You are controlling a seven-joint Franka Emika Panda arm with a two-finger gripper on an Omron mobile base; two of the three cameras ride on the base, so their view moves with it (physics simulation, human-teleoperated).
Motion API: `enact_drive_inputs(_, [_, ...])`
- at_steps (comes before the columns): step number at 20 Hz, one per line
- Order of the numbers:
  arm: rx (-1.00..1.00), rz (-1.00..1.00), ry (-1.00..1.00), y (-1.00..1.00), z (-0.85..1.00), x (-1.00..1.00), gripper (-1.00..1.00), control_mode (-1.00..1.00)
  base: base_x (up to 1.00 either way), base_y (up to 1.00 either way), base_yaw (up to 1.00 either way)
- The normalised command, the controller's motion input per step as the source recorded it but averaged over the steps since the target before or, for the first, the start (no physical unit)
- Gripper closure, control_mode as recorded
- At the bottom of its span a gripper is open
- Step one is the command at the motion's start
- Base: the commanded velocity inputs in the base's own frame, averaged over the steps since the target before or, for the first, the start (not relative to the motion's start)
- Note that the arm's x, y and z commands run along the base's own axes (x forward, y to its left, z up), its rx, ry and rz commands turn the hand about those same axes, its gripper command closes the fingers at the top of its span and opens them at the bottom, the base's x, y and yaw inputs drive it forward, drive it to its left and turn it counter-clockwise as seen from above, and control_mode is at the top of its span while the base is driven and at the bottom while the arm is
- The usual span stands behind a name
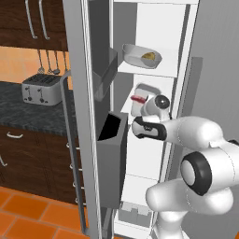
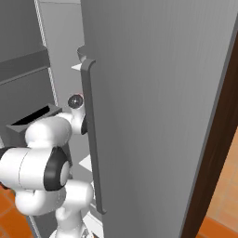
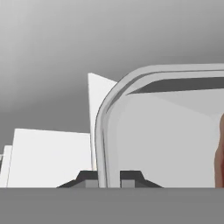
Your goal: Take the meat container that has the steak and place it on the second highest rack of the freezer. Then take the vegetable container that has the potato and mushroom and place it on the highest rack of the freezer.
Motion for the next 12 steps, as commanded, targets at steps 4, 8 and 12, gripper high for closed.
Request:
enact_drive_inputs(4, [0.0,-0.02,0.0,-0.11,-0.19,0.35,1.0,-1.0,0.0,0.0,0.0])
enact_drive_inputs(8, [0.0,-0.02,0.0,-0.03,-0.19,0.27,1.0,-1.0,0.0,0.0,0.0])
enact_drive_inputs(12, [0.0,-0.03,0.0,0.0,-0.08,0.23,1.0,-1.0,0.0,0.0,0.0])
